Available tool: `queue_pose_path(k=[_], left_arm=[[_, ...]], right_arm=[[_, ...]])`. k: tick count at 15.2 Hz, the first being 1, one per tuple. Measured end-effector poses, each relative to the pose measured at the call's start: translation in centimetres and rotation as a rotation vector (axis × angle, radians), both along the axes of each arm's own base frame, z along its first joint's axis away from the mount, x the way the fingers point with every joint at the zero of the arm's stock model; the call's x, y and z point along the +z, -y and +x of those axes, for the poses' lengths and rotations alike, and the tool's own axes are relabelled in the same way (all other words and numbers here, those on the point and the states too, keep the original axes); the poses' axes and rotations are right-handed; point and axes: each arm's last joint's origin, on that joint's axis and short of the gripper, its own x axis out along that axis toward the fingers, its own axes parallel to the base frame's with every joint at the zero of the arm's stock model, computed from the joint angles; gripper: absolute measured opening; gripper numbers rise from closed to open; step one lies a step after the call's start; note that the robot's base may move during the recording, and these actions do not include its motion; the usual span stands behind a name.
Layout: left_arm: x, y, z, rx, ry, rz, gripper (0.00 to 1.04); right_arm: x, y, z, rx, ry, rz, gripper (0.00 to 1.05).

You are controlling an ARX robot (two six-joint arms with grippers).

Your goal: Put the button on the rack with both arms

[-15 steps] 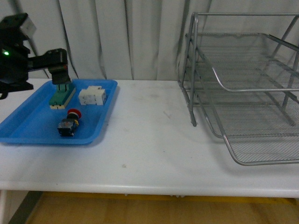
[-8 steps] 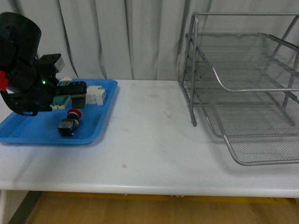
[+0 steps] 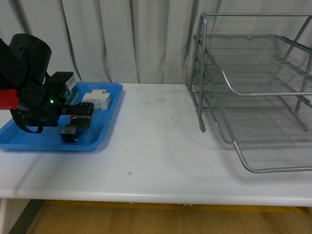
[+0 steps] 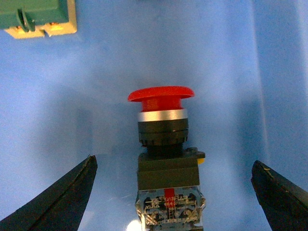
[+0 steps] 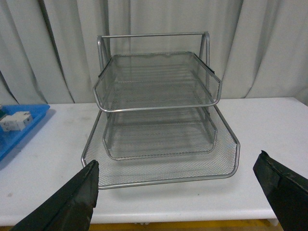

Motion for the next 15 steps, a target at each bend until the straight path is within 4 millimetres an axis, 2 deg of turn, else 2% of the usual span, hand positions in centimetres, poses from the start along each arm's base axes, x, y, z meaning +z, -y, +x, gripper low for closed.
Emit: queue_pose_path(k=[10,11,15], left_arm=[[-1.6,0.3,0.2,-0.025,-0.038,0.033,0.98],[-1.7,0.4,0.2,-0.026,-0.039,0.033,0.94],[-2.0,0.6,0.4,-0.029,-0.039,0.035,0.5]], right_arm=[[0.0,0.0,0.0,0.0,0.0,0.0,0.98],[0.0,0.0,0.0,0.0,0.0,0.0,0.98],[0.0,0.0,0.0,0.0,0.0,0.0,0.98]])
